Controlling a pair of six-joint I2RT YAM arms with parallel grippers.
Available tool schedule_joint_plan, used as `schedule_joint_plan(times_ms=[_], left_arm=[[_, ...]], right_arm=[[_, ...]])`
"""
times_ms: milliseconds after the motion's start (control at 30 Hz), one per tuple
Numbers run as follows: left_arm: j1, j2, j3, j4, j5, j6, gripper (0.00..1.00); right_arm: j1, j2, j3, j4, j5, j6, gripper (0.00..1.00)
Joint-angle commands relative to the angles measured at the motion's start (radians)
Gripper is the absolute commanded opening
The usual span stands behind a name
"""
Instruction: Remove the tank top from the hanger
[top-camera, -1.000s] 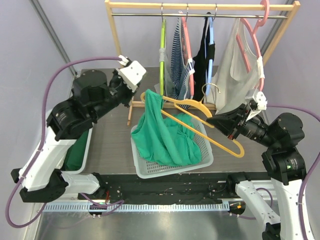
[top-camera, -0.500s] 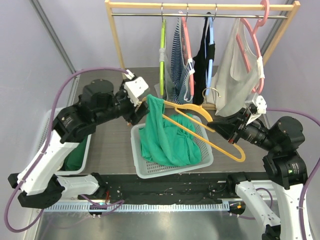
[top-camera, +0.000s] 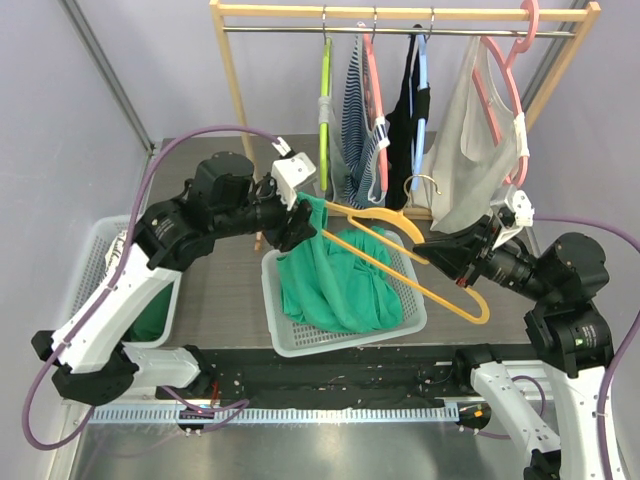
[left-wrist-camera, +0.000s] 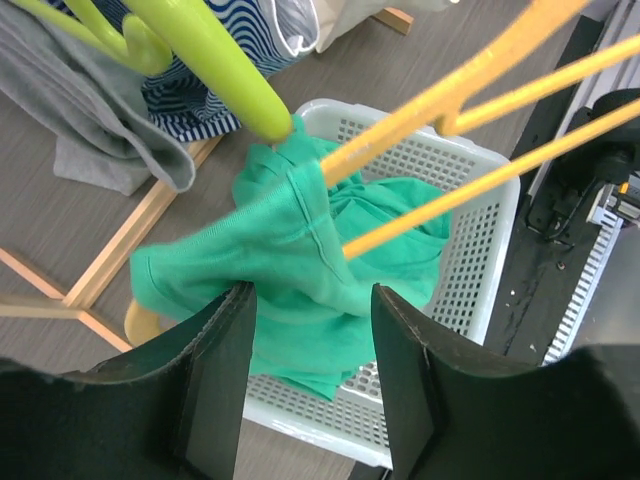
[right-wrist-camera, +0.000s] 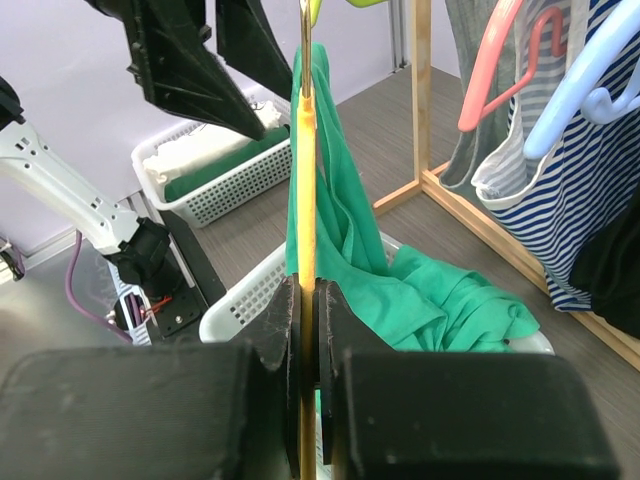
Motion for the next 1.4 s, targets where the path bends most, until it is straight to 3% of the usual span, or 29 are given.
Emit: schedule_joint_plan(times_ms=[0,33,267,367,667,1000,1233,1367], left_arm=[[-0.009,0.037,0.056,0.067,-0.042,-0.024,0.51],[-0.009,0.043,0.059,0.069,-0.047,-0.026,0.49],[-0.020,0.063,0.082,0.075,-0.100,-0.014,0.10],[-0.020,0.061,0.093,0.069,-0.106,-0.006,0.00],[-0.020,0.035,0.116,0.057,-0.168,0.052,0.00],[0.012,0.011,0.199,0.083,-0.329,0.143,0.00],[0.029,-0.012,0.141,0.115,-0.412,0.163,0.00],[0.032,-0.019,0.087,0.133,-0.447,0.149,0.00]], right_arm=[[-0.001,-0.007,-0.009,0.092,-0.020,0.035,0.01],[0.000,-0.010,-0.014,0.094,-0.020,0.034,0.01],[0.000,-0.027,-0.031,0.080,-0.011,0.020,0.01],[-0.001,-0.028,-0.034,0.068,-0.005,0.008,0.01],[0.000,-0.025,-0.037,0.051,0.010,-0.009,0.01],[0.000,-0.035,-0.040,0.028,0.017,-0.021,0.01],[0.000,-0.054,0.003,-0.058,0.041,-0.055,0.01],[0.002,-0.091,0.078,-0.161,0.134,-0.135,0.01]])
